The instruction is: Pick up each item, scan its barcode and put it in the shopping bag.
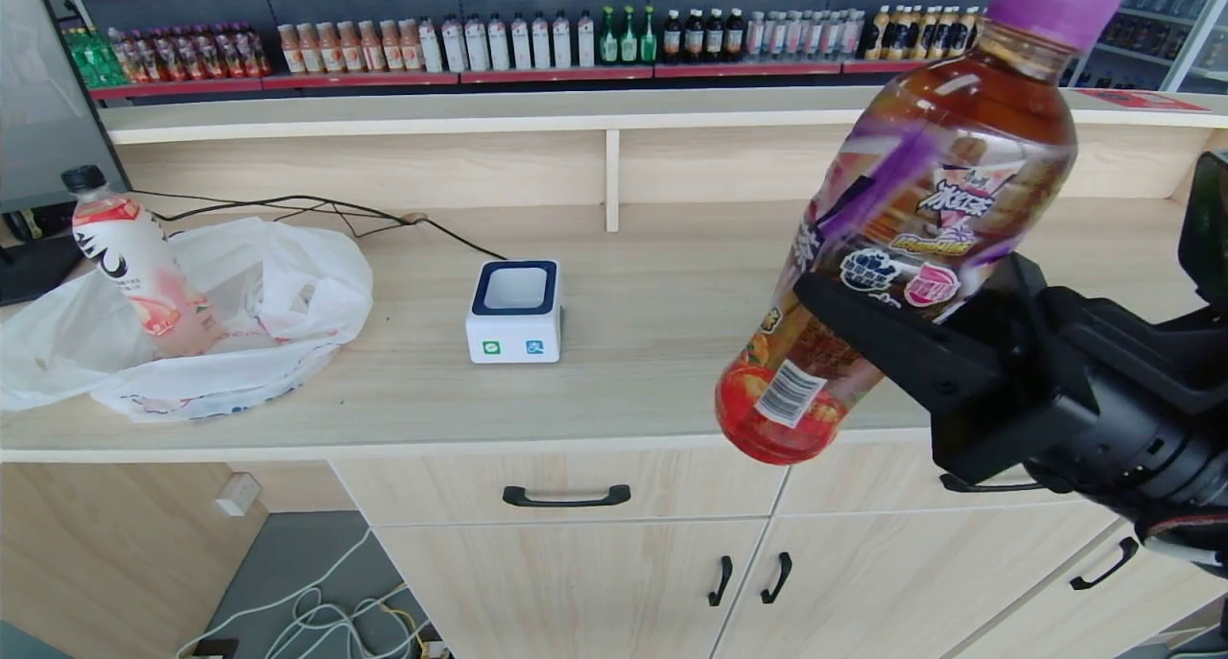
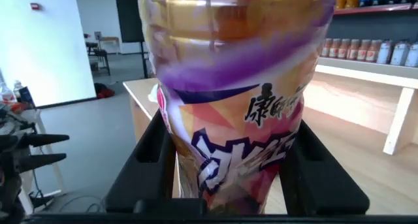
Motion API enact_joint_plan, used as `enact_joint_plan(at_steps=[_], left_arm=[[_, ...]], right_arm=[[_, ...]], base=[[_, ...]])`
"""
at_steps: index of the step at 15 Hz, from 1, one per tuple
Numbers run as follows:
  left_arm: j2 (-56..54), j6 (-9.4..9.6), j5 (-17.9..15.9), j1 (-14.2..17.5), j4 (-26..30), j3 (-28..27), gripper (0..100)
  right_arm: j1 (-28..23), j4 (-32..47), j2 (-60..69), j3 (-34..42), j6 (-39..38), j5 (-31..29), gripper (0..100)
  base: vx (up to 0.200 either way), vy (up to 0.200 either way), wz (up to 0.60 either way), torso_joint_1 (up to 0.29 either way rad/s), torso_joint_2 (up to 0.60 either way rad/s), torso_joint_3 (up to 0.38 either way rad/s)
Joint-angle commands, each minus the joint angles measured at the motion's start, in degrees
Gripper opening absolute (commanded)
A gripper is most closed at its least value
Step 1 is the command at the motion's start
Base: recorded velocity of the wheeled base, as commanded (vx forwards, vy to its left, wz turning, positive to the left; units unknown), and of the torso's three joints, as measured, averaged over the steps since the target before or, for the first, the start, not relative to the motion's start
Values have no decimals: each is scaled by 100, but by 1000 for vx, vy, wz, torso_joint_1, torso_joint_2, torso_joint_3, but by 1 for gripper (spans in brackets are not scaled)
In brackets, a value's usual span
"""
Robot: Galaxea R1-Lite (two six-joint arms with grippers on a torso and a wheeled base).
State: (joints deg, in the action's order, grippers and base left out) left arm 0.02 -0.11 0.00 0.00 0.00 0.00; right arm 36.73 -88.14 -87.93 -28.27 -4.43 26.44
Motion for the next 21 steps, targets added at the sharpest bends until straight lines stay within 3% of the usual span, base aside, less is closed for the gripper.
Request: enact_joint_plan(at_steps=[1,4,12,15,21], left_arm=[[-2,2,0,0,0,0,100],[-2,2,0,0,0,0,100],[-2,2,0,0,0,0,100],[-2,2,0,0,0,0,100],[-2,-7,0,0,0,0,100]], right_arm=[[317,7,101,58,56,72,0],[651,7,118,23,21,63,0],[757,34,233,-671,-674,-34,0],[757,165,320,-1023,-1254,-210,0],[774,227,136,-1023,-1614,-218,0]], base=[[0,0,0,0,0,0],[0,0,0,0,0,0],[0,0,0,0,0,0],[0,0,0,0,0,0],[0,0,0,0,0,0]])
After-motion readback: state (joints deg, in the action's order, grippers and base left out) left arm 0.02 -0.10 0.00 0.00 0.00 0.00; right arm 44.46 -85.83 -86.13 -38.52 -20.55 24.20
